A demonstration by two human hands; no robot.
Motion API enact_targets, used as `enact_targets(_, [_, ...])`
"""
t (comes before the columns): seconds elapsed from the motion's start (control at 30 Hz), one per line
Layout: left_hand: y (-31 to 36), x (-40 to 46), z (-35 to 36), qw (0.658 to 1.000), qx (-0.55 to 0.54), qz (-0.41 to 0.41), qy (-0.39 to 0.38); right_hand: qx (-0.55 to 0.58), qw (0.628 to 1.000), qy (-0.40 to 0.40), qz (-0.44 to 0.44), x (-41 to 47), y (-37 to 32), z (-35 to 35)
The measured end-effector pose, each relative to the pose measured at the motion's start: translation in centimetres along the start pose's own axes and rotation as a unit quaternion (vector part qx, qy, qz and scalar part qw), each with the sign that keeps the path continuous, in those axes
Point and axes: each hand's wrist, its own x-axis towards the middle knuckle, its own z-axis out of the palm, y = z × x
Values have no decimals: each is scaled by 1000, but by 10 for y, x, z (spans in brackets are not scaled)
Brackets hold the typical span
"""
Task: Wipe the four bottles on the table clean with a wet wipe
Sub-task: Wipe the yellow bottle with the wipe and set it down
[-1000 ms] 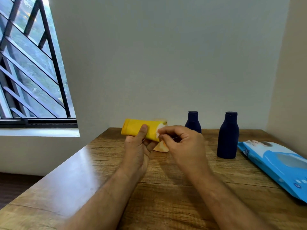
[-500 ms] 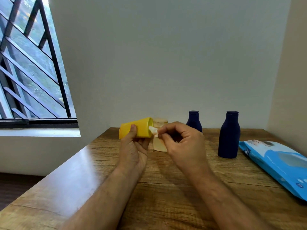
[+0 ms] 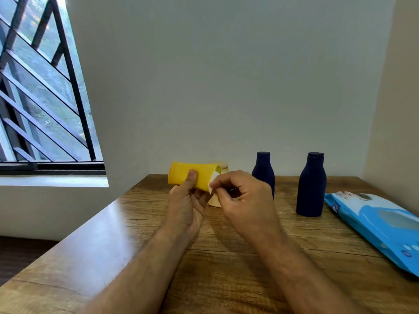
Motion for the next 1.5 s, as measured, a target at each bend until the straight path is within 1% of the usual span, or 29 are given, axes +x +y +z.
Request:
enact_targets(0.13, [0,-1,1,1000,-6,-19,-13,-6,1000,23,-10,0,0,-2])
enact_targets(0.3, [-4,-4,4,999,16,-31,-13,35,993,107,47,6,3,-6])
enact_targets(0.37, [-4,-4,4,1000,18,-21,-9,27,993,97,57,5,4,-5])
enact_targets(0.5, [-1,2,-1,1000,6,8,5,12,996,-19,83,1,0,-1])
enact_targets(0.53, [-1,3,-2,1000,8,11,7,14,995,-38,90,0,-1,-1])
enact_targets(0.6, [0,4,-2,1000,10,8,9,26,993,-51,99,2,-1,-3])
enact_targets(0.67, [1,3,-2,1000,4,-8,2,38,993,-41,101,2,-1,-3])
enact_targets(0.8, [0,1,-3,998,-14,-47,-25,60,992,47,100,3,-1,-3])
enact_targets(0.9, [-4,0,1,998,-16,-43,-39,81,986,84,122,5,1,-8])
enact_targets(0.97, [-5,0,3,999,-10,-21,-36,86,984,74,139,6,3,-8])
enact_targets(1.1, [-1,3,-2,1000,-10,18,-20,94,979,10,181,5,6,1])
enact_targets(1.2, [-2,2,-3,1000,5,16,-26,112,977,22,183,5,7,-1])
enact_targets(1.33, [-4,0,-2,997,66,29,-35,148,973,66,165,8,7,-7])
enact_targets(1.43, [-5,-1,-1,995,79,42,-33,182,961,75,197,10,11,-8])
enact_targets(1.5, [-4,-1,-2,996,63,49,-32,188,955,55,224,10,13,-6])
